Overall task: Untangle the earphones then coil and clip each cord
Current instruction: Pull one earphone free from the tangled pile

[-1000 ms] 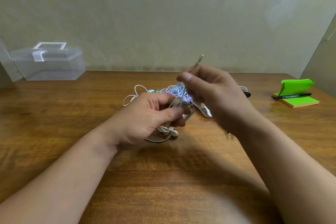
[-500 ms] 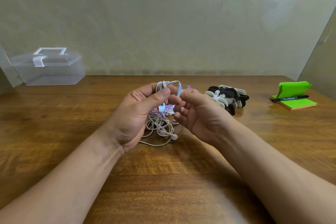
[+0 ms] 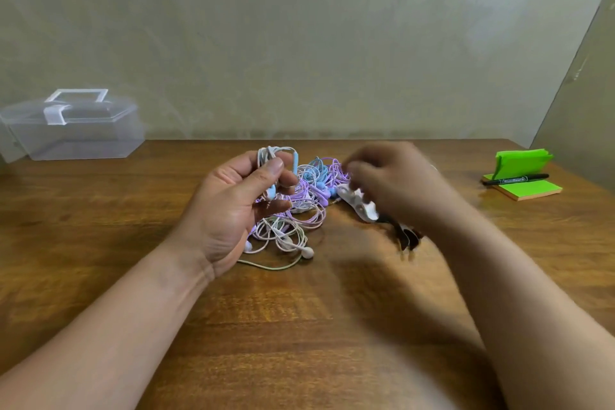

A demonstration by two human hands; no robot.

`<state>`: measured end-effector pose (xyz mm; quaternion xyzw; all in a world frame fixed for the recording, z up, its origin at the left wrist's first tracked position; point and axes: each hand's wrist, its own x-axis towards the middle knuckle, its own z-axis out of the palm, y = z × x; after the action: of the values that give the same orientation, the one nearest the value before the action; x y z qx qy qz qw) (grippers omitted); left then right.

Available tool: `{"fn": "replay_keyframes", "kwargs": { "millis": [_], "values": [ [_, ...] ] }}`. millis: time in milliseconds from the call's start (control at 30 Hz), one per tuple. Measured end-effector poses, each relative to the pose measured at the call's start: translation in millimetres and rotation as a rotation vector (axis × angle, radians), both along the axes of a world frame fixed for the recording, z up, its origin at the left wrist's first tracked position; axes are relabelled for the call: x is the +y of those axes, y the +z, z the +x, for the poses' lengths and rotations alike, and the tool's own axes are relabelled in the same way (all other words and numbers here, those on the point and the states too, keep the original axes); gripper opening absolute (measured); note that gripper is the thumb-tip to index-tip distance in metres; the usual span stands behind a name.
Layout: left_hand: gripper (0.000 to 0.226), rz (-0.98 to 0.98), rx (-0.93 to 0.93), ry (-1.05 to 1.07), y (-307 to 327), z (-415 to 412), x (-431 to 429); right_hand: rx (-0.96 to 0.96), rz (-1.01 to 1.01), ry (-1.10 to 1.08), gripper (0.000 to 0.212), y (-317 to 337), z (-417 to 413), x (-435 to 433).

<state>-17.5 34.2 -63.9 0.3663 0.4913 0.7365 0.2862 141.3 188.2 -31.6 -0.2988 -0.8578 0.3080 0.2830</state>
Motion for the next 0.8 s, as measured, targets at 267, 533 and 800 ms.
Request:
{"fn": "replay_keyframes", "kwargs": {
  "millis": [267, 533, 800],
  "values": [
    [0.025, -0.068, 0.065, -0.059, -5.9, 8.5, 2.6, -0.726, -0.195, -0.155, 0.038, -1.3, 37.0, 51.0],
    [0.016, -0.061, 0.004, -0.082, -7.9, 10.0, 5.4, -0.690, -0.102, 0.087, 0.024, 8.5, 31.7, 24.8],
    [0.018, -0.062, 0.042, -0.062, -6.7, 11.3, 4.1, 0.173, -0.735, 0.552, 0.030, 15.3, 6.3, -28.0]
  ]
}}
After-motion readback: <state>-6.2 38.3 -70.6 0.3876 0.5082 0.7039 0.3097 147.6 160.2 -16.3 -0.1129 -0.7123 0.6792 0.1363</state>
